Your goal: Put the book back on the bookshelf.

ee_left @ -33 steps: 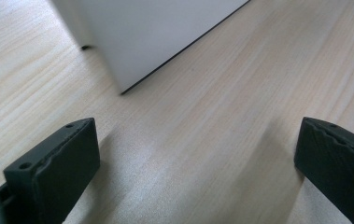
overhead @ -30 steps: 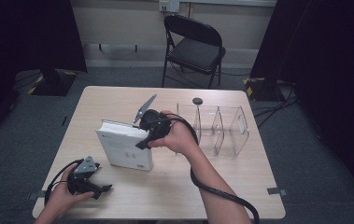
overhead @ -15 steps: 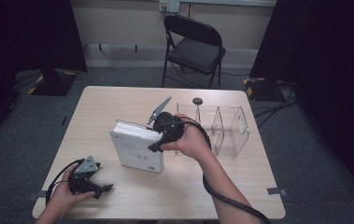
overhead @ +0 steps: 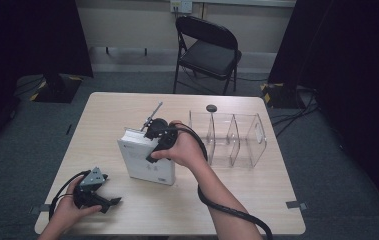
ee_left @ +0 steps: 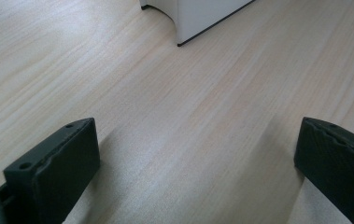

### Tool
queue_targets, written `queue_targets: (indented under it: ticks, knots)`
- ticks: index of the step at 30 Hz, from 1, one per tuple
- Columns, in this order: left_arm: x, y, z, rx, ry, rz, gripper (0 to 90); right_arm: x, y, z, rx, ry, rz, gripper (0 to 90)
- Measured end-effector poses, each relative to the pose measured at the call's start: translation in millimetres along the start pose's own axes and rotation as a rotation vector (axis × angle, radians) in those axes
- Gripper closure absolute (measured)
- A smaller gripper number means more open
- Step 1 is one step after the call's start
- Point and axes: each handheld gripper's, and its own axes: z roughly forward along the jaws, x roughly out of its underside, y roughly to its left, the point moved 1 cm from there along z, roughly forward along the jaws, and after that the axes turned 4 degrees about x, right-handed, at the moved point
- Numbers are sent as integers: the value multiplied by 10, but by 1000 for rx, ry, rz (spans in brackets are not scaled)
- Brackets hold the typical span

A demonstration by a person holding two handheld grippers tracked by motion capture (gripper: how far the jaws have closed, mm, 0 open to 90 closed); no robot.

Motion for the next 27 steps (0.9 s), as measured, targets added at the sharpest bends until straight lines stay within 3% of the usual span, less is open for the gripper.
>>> queue_targets:
  ticks: [6, 8, 19, 27]
  knots:
    - [-5, 2, -6, 2, 14, 5, 0, -9, 44, -10, -12, 26, -7, 468]
    - [-6, 3, -6, 2, 13, 5, 0, -12, 76, -49, 25, 35, -23, 508]
    - [-8, 2, 10, 8, -1, -1, 0, 95, 60, -153, 26, 24, 12, 519]
    - [-10, 3, 6, 10, 2, 2, 0, 260, 89, -373, 34, -4, 16, 519]
